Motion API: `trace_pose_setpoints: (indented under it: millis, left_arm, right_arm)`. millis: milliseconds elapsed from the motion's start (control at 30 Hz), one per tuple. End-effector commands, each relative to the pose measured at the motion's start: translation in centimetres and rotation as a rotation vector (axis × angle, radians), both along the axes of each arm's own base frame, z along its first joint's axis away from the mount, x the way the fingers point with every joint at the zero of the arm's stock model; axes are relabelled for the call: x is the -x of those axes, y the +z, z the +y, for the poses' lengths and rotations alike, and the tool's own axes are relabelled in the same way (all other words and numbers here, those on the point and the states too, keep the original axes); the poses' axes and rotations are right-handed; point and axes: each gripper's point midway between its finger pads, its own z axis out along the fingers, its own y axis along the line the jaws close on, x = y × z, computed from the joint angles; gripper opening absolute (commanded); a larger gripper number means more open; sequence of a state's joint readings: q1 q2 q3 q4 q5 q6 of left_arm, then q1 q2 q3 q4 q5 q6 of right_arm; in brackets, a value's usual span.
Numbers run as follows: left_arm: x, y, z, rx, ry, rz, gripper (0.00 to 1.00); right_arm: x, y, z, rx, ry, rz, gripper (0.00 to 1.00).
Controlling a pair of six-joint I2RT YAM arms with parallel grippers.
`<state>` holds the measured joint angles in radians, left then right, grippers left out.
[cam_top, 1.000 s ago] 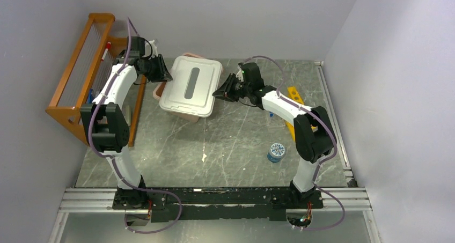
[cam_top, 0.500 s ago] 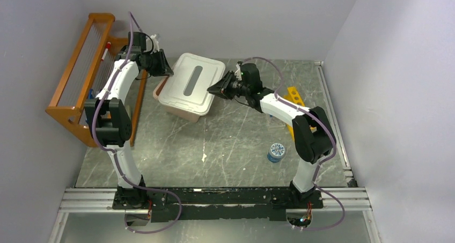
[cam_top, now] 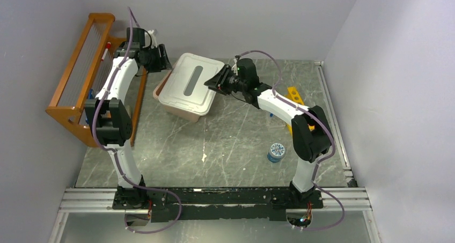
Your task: Organize the chemistry lab equipment
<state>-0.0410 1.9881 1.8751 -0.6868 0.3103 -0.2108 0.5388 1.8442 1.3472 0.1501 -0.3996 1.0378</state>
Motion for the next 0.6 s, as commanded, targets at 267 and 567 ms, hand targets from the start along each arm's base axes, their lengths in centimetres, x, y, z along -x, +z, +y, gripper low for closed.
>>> trace_pose_setpoints:
  millis: [267, 567]
  left_arm:
    - [2.9, 3.9, 1.5, -0.061, -0.027, -0.099, 0.84]
    - [2.2, 1.9, 0.2, 0.044, -0.106, -0.035, 0.87]
  right_arm:
    - [1.5, -3.1, -4.3, 0.315, -0.107, 0.026, 0.58]
    - [3.0, -3.5, -0.7, 0.229, 0.005, 0.074, 0.63]
